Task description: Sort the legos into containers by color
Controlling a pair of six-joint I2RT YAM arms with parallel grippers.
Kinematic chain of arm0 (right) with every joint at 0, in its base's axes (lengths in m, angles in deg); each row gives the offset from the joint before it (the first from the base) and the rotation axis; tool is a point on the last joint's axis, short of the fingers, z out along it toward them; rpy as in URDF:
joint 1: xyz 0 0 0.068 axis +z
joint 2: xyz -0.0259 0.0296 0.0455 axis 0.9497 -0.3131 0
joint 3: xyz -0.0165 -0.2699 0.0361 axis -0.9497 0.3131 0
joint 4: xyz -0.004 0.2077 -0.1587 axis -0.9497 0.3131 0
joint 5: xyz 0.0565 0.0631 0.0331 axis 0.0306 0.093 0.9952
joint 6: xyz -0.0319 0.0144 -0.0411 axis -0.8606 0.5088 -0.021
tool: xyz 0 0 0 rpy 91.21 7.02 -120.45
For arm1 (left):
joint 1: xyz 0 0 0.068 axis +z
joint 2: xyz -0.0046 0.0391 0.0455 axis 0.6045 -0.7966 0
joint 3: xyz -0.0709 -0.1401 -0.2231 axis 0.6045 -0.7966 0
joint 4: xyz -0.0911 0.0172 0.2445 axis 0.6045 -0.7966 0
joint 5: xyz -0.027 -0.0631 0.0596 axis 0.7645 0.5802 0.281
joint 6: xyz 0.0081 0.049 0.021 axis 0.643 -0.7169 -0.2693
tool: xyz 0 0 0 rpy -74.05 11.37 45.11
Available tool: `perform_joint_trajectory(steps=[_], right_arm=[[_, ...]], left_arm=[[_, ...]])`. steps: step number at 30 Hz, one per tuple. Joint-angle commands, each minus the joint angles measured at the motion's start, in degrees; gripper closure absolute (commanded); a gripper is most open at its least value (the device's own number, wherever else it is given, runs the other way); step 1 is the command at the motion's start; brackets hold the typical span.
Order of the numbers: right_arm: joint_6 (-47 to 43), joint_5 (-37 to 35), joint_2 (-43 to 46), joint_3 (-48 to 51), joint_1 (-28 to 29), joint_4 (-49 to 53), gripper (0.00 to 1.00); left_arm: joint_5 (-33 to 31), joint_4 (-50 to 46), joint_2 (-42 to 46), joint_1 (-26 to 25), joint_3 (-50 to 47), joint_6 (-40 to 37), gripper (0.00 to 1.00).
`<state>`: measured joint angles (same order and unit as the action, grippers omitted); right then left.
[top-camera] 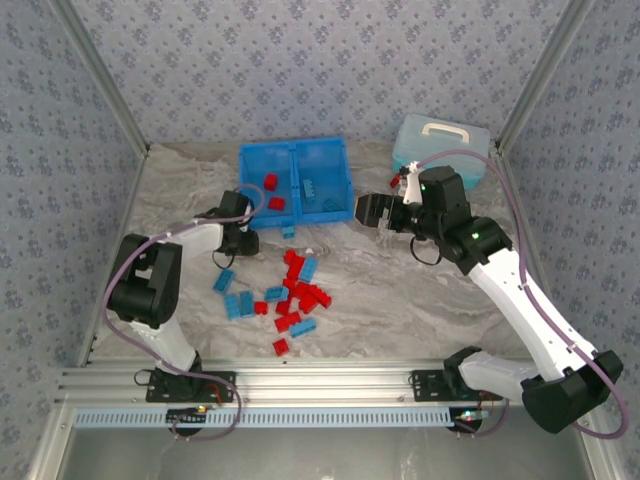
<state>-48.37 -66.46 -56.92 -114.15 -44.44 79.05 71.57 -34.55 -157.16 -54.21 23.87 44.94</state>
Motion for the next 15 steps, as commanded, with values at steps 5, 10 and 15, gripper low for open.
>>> perform_joint_trajectory(steps=[5,10,15], right_arm=[[0.2,-0.9,0.2,-1.6,0.3,0.6,0.00],[0.4,-1.0,0.4,-1.6,0.3,0.8,0.00],[0.7,-1.1,0.7,-1.6,0.3,0.9,0.00]], left_arm=[[0.6,-0.1,3.3,-0.9,-2.4,1.5,0.65],[0.2,0.9,3.0,-2.3,-3.2,2.1,0.69],[-0.2,0.3,7.3,-3.7,-3.3,3.5,0.69]])
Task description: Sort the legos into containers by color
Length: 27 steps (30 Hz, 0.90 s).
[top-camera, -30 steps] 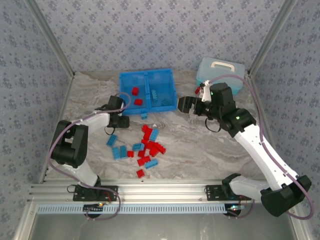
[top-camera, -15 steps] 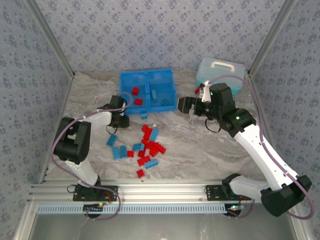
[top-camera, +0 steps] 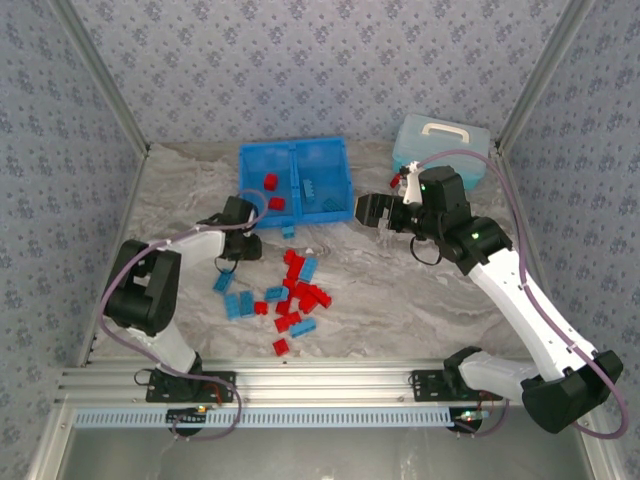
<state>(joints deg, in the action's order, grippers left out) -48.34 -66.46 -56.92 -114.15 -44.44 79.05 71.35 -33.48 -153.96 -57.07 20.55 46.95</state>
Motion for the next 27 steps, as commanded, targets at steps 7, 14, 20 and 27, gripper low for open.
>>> perform_joint_trajectory(steps=[7,14,20,27], right_arm=[[0.8,-1.4,1.3,-1.9,0.3,1.0,0.00],[1.2,-1.3,1.5,-1.6,0.4,0.9,0.00],[1.4,-2.3,3.0,-1.4,0.3,1.9,0.00],[1.4,-3.6,4.0,-1.4,0.3,3.7,0.00]], left_arm=[[-0.7,-4.6,14.9,-3.2,6.4,2.2,0.68],[-5.3,-4.4,6.1,-2.8,22.9,-3.5,0.67],[-6.8,-6.0,-11.3,-1.1,40.1,-5.7,0.67],[-5.4,-9.6,-22.5,0.1,51.2,-6.3,0.63]])
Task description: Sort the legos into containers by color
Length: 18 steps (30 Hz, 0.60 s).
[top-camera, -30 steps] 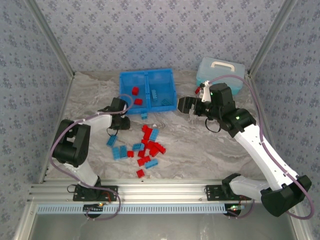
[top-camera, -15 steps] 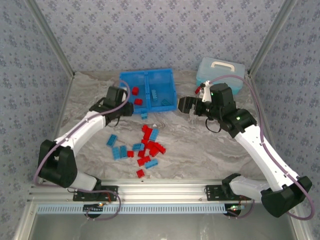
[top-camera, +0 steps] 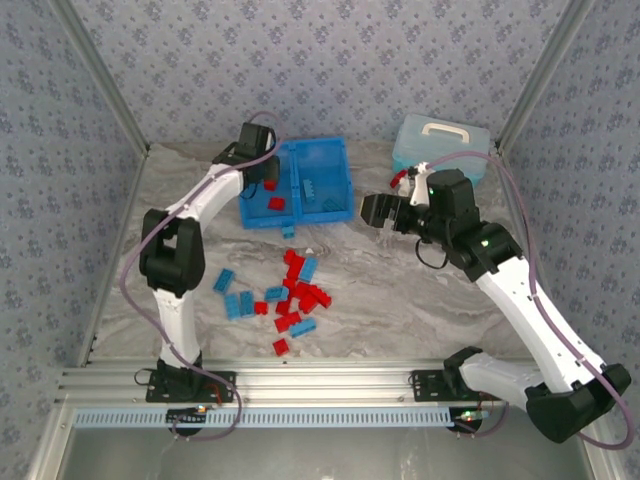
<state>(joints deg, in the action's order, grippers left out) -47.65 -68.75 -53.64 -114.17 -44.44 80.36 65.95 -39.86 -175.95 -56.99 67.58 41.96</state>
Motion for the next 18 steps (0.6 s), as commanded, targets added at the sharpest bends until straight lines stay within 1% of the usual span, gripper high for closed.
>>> perform_joint_trajectory(steps=[1,6,9,11,14,18], right_arm=[[0.7,-1.3,0.6,-1.4,0.2,2.2,0.00],[0.5,-1.2,-1.1,-2.0,0.2,1.5,0.00],[-0.4,-1.1,-3.0,-2.4,0.4,1.5,0.00],[-1.6,-1.3,-4.2,-2.5,0.7,1.6,0.00],[-4.5,-4.7,-6.8,-3.2,3.7,3.2,0.00],[-5.2,-10.4,-14.0,-6.9,9.5,8.9,0.00]], left_arm=[[0.6,-3.6,-0.9,0.0,4.6,-1.1,0.60],[2.5,-3.3,1.4,-0.1,3.2,-0.7,0.56],[3.5,-4.0,4.1,-0.1,2.8,-0.9,0.49],[4.7,-4.9,6.9,-0.1,2.4,-0.9,0.49],[7.1,-5.0,14.6,-0.1,-1.7,-0.5,0.48],[10.7,-5.2,27.9,-0.3,-12.3,-2.0,0.48]])
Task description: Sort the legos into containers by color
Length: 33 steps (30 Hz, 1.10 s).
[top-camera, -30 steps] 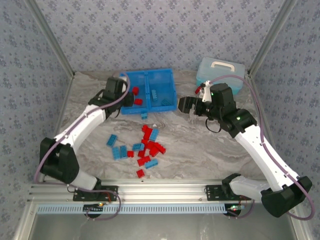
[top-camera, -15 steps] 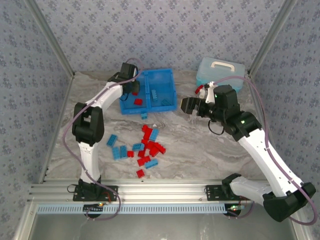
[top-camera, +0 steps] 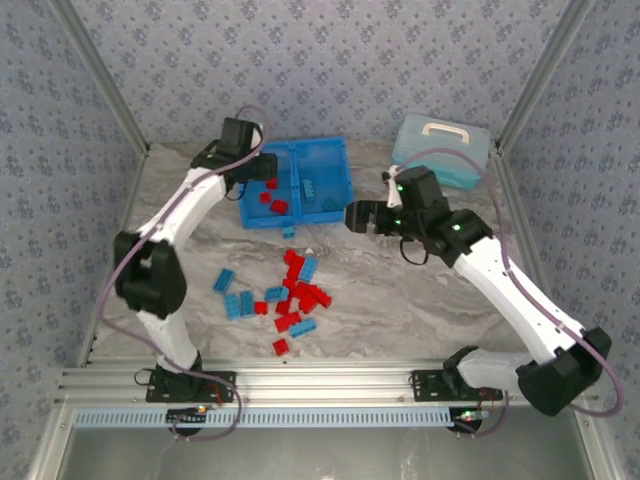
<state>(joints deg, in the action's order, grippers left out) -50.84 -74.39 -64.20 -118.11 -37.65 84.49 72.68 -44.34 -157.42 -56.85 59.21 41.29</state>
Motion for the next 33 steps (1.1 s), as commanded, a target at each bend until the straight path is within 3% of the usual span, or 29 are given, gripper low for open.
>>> perform_joint_trajectory(steps=[1,6,13,20,30,33], right_arm=[[-1.6,-5.6,-5.8,-3.6,4.4,5.5,0.00],[-1.9,-7.2,-17.5,-5.8,11.5,5.0,0.04],[-2.4,-6.3,-31.5,-11.0,12.7,3.1,0.09],[-0.3,-3.3,-40.1,-13.1,12.8,1.1,0.15],[1.9,-2.1,-45.2,-11.8,13.1,-1.4,0.17],[3.0,-3.6,-46.5,-11.1,12.9,-0.8,0.25]], left_arm=[[5.7,-0.9,12.9,-0.6,-7.2,-2.4,0.47],[11.5,-2.7,28.0,-1.5,-22.2,-8.4,0.39],[5.9,-4.8,43.3,-1.6,-34.5,-12.2,0.13],[5.7,-4.4,43.2,-1.1,-33.7,-14.3,0.05],[6.3,-4.6,43.9,0.0,-34.6,-14.3,0.03],[6.3,-4.7,43.8,0.1,-34.7,-14.4,0.03]])
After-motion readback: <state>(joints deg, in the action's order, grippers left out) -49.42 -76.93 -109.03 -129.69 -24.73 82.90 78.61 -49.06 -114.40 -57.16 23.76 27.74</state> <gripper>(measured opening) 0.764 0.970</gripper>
